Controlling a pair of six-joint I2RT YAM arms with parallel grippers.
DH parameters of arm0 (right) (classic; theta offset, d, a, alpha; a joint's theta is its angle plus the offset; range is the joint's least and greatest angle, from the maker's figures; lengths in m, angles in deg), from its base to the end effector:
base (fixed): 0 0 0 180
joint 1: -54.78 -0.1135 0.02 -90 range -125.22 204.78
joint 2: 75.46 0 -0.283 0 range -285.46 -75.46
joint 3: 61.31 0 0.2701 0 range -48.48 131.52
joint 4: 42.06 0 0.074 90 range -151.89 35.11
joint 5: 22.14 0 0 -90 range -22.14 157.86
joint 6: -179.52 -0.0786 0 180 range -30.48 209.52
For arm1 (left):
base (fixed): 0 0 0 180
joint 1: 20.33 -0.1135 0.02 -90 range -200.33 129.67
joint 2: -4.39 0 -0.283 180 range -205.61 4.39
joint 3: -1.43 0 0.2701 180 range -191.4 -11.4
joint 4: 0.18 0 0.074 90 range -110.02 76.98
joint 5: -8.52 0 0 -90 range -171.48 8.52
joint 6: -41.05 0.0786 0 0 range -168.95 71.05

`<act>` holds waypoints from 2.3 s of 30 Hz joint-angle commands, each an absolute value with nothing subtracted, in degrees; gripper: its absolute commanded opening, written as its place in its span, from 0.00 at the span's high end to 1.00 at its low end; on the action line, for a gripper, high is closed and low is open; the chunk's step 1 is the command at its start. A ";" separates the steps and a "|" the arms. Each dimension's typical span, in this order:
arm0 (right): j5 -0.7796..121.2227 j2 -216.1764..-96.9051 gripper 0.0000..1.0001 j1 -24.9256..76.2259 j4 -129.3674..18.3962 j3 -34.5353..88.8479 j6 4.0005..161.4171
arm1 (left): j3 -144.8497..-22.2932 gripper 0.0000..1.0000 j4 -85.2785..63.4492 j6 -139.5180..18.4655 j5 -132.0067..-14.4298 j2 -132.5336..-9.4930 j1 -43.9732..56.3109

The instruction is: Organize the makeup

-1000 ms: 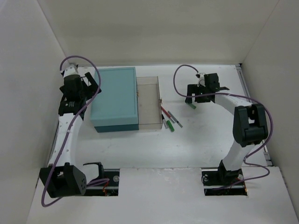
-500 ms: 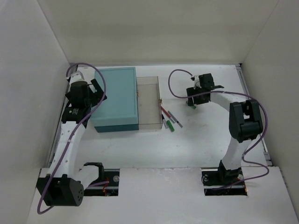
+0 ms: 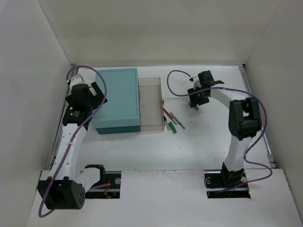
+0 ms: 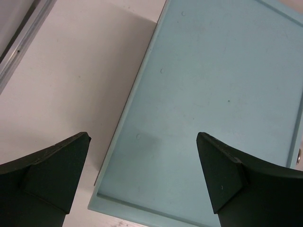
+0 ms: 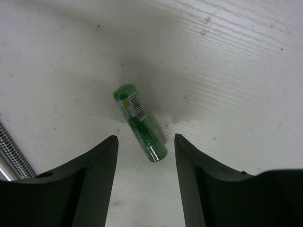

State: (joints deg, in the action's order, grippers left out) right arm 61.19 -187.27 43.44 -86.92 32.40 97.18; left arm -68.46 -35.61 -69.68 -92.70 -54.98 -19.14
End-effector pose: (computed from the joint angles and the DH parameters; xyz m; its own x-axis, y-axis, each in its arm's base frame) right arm 0.4404 0.0976 0.1569 -0.8326 -0.3020 -0.4643 -0.3613 0.9315 0.0419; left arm 0.2787 0.0095 0.3427 -0.3386 -0.3402 -0.8773 -0.2950 0.9237 -0.2444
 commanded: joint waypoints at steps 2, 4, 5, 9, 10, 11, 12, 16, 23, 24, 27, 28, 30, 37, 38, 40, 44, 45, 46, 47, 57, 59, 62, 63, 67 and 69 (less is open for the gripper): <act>59.42 -190.59 0.40 43.22 -95.12 39.40 99.45 | -68.53 0.00 -34.38 -70.13 -93.79 -53.79 -20.73; 60.12 -192.52 0.43 43.22 -98.90 42.21 100.94 | -68.62 0.00 -34.29 -70.13 -93.70 -53.97 -21.25; 60.91 -193.31 0.44 42.96 -101.27 43.27 101.73 | -68.79 0.00 -34.46 -70.13 -93.70 -54.05 -21.52; 62.50 -194.38 0.46 42.52 -103.84 44.42 102.80 | -68.62 0.00 -34.11 -70.13 -93.52 -53.88 -23.18; 62.50 -194.38 0.46 42.52 -103.85 44.42 102.79 | -68.62 0.00 -33.94 -70.13 -93.35 -53.97 -23.71; 63.20 -196.12 0.47 42.34 -106.46 46.95 103.23 | -68.62 0.00 -33.94 -70.04 -93.26 -54.23 -24.15; 63.20 -196.13 0.47 42.34 -106.48 46.97 103.23 | -68.62 0.00 -33.85 -70.04 -93.17 -54.40 -24.68; 63.20 -196.13 0.47 42.34 -106.48 46.97 103.23 | -68.53 0.00 -33.15 -70.04 -93.17 -55.11 -25.91; 63.20 -196.13 0.47 42.34 -106.48 46.97 103.23 | -68.00 0.00 -31.04 -70.04 -93.17 -55.99 -26.35; 63.20 -196.13 0.47 42.34 -106.48 46.97 103.23 | -68.00 0.00 -30.77 -70.04 -93.17 -56.08 -26.35; 63.20 -196.13 0.47 42.34 -106.48 46.97 103.23 | -68.00 0.00 -30.51 -70.04 -93.08 -56.34 -26.44; 66.86 -201.96 0.93 39.47 -112.92 56.28 107.41 | -68.09 0.00 -30.51 -70.04 -92.99 -56.43 -26.44; 67.51 -203.86 0.94 39.09 -115.26 59.18 108.24 | -68.09 0.00 -30.68 -69.87 -92.91 -56.25 -26.53; 68.13 -204.13 0.91 38.74 -116.06 60.24 108.07 | -67.56 0.00 -30.68 -69.78 -92.91 -54.41 -27.14; 68.13 -203.70 0.90 38.74 -116.06 60.33 108.16 | -67.56 0.00 -30.68 -69.78 -92.91 -54.41 -27.23; 67.43 -202.64 0.89 38.65 -115.71 60.42 108.16 | -67.48 0.00 -30.60 -69.78 -92.91 -54.58 -27.23; 65.15 -198.87 0.87 38.04 -113.00 60.24 107.28 | -67.48 0.00 -30.51 -69.78 -92.91 -55.28 -27.06; 64.01 -197.81 0.86 37.86 -111.59 60.24 106.41 | -67.48 0.00 -30.51 -69.78 -92.91 -55.37 -26.97; 62.95 -196.85 0.84 37.34 -109.75 60.24 104.83 | -67.48 0.00 -30.42 -69.78 -92.82 -55.55 -26.97; 62.33 -196.14 0.82 36.90 -108.34 60.16 103.51 | -67.48 0.00 -30.42 -69.78 -92.73 -55.64 -26.97; 60.48 -197.27 0.68 28.46 -94.45 58.66 82.86 | -67.48 0.00 -30.51 -69.78 -92.29 -56.69 -26.88; 61.18 -197.98 0.63 26.97 -92.17 57.61 80.57 | -67.56 0.00 -30.86 -69.78 -92.29 -56.60 -26.88; 62.41 -199.03 0.62 24.51 -89.09 56.73 78.89 | -67.65 0.00 -30.95 -69.78 -92.29 -56.52 -26.88; 62.76 -199.38 0.61 23.98 -88.73 56.73 78.71 | -67.74 0.00 -31.04 -69.78 -92.29 -56.69 -26.88; 64.87 -200.35 0.60 23.80 -87.68 56.20 76.00 | -68.00 0.00 -31.56 -69.78 -92.29 -56.87 -26.62; 65.75 -199.48 0.62 23.71 -86.71 54.63 74.76 | -67.92 0.00 -31.83 -69.69 -92.29 -56.87 -26.44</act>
